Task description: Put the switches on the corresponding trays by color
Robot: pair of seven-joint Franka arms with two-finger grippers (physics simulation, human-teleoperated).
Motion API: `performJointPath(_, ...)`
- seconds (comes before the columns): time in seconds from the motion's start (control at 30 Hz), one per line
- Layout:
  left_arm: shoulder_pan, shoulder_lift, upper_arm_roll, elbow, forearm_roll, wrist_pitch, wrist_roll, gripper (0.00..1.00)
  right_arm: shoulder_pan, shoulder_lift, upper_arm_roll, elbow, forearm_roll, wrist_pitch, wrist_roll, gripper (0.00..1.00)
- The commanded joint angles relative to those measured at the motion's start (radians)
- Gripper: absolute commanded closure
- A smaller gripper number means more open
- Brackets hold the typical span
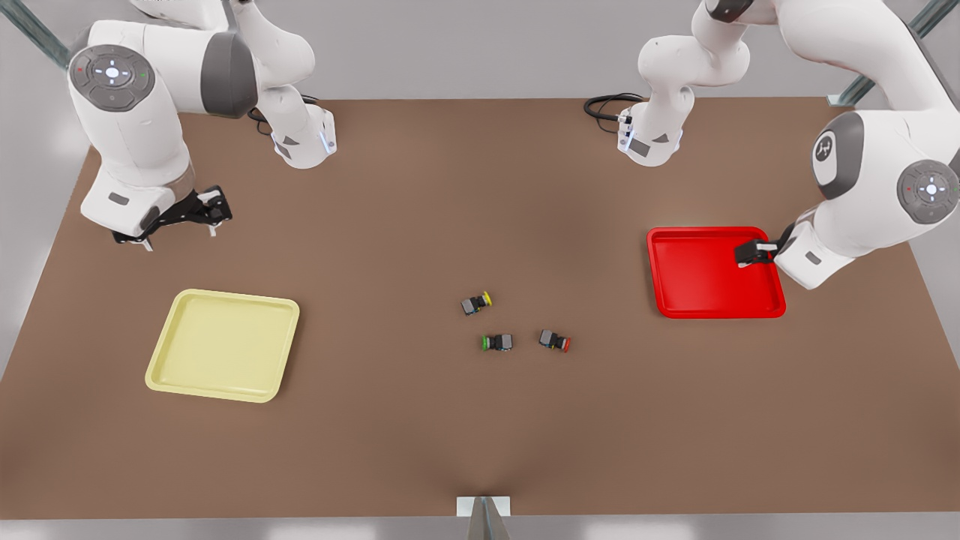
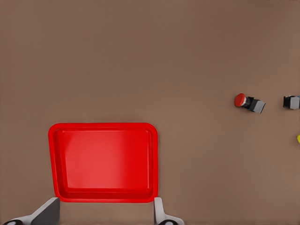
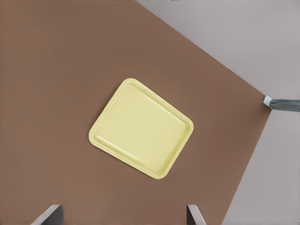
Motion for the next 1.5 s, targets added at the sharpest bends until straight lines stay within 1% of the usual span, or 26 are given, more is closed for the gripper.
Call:
performJointPath(0.0, -0.001, 0.0, 0.0, 0.0, 0.002, 0.0, 0.0, 0.0, -0.007, 0.002, 0.0, 0.0, 0.0, 0.001, 0.0, 0.0)
performJointPath(0.03, -0.002, 0.003, -0.005, 0.0, 0.006, -0.006, -0.002, 0.0, -0.002, 0.016, 0.001, 0.0, 0.006, 0.009, 0.0, 0.0)
performJointPath(0.07, -0.002, 0.001, -0.008, 0.0, 0.0, -0.006, 0.0, 0.0, 0.028, 0.071, 0.033, 0.003, 0.011, 0.055, -0.011, 0.0)
performJointPath(0.1, -0.002, 0.009, -0.029, -0.001, 0.0, -0.008, 0.0, 0.0, 0.07, 0.184, 0.112, 0.009, 0.064, 0.133, -0.018, 0.0)
performJointPath(0.13, -0.004, 0.014, -0.047, -0.001, 0.0, -0.005, -0.003, 0.0, 0.067, 0.252, 0.178, -0.002, 0.149, 0.214, -0.026, 0.0)
performJointPath(0.17, -0.005, 0.026, -0.06, 0.0, 0.0, 0.0, -0.005, 0.0, 0.07, 0.298, 0.219, -0.014, 0.209, 0.265, -0.072, 0.0)
performJointPath(0.2, -0.005, 0.035, -0.08, 0.0, 0.003, 0.003, -0.006, 0.0, 0.07, 0.315, 0.271, -0.075, 0.213, 0.362, -0.204, 0.0)
performJointPath(0.23, -0.008, 0.049, -0.09, 0.0, 0.002, 0.006, -0.006, 0.0, 0.077, 0.315, 0.276, -0.141, 0.213, 0.449, -0.388, 0.0)
performJointPath(0.3, -0.031, 0.066, -0.106, 0.014, 0.003, 0.006, -0.101, 0.0, 0.077, 0.345, 0.277, -0.202, 0.213, 0.583, -0.736, 0.0)
performJointPath(0.4, -0.041, 0.092, -0.109, 0.017, 0.003, 0.038, -0.061, 0.0, 0.156, 0.447, 0.276, -0.192, 0.203, 0.707, -0.746, 0.0)
performJointPath(0.47, -0.039, 0.161, -0.114, 0.054, 0.002, 0.092, 0.098, 0.0, 0.22, 0.503, 0.27, -0.187, 0.204, 0.759, -0.738, 0.0)
performJointPath(0.53, -0.042, 0.211, -0.114, 0.059, 0.003, 0.179, 0.288, 0.0, 0.263, 0.548, 0.262, -0.186, 0.203, 0.808, -0.735, 0.0)
performJointPath(0.57, -0.057, 0.231, -0.115, 0.076, 0.005, 0.19, 0.29, 0.0, 0.272, 0.568, 0.251, -0.186, 0.203, 0.822, -0.735, 0.0)
performJointPath(0.6, -0.068, 0.254, -0.117, 0.086, 0.006, 0.196, 0.29, 0.0, 0.291, 0.58, 0.235, -0.187, 0.203, 0.822, -0.735, 0.0)
performJointPath(0.7, -0.111, 0.285, -0.129, 0.086, 0.011, 0.295, 0.627, 0.0, 0.291, 0.599, 0.189, -0.189, 0.201, 0.819, -0.739, 0.0)
performJointPath(0.77, -0.143, 0.297, -0.129, 0.088, 0.009, 0.336, 0.735, 0.0, 0.291, 0.603, 0.167, -0.198, 0.201, 0.814, -0.741, 0.0)
performJointPath(0.8, -0.157, 0.307, -0.13, 0.089, 0.005, 0.37, 0.865, 0.0, 0.292, 0.603, 0.159, -0.201, 0.201, 0.811, -0.742, 0.0)
performJointPath(0.9, -0.202, 0.31, -0.129, 0.091, 0.005, 0.385, 0.979, 0.0, 0.294, 0.623, 0.159, -0.201, 0.19, 0.82, -0.747, 0.0)
performJointPath(0.97, -0.251, 0.322, -0.13, 0.092, -0.014, 0.391, 1.134, 0.0, 0.297, 0.623, 0.161, -0.201, 0.166, 0.817, -0.819, 0.0)
performJointPath(1.07, -0.317, 0.357, -0.129, 0.115, -0.034, 0.445, 1.196, 0.0, 0.294, 0.623, 0.159, -0.204, 0.166, 0.811, -0.874, 0.0)
performJointPath(1.1, -0.326, 0.399, -0.126, 0.175, -0.031, 0.446, 1.247, 0.0, 0.289, 0.625, 0.158, -0.213, 0.164, 0.813, -0.874, 0.0)
performJointPath(1.17, -0.343, 0.423, -0.123, 0.181, -0.029, 0.477, 1.272, 0.0, 0.288, 0.625, 0.149, -0.224, 0.166, 0.807, -0.873, 0.0)
performJointPath(1.27, -0.35, 0.477, -0.104, 0.238, -0.028, 0.495, 1.275, 0.0, 0.289, 0.629, 0.139, -0.232, 0.164, 0.808, -0.873, 0.0)
performJointPath(1.43, -0.366, 0.537, -0.098, 0.246, -0.026, 0.558, 1.273, 0.0, 0.312, 0.629, 0.149, -0.232, 0.164, 0.816, -0.873, 0.0)
performJointPath(1.47, -0.395, 0.552, -0.06, 0.246, -0.028, 0.561, 1.273, 0.0, 0.318, 0.631, 0.15, -0.232, 0.164, 0.817, -0.873, 0.0)
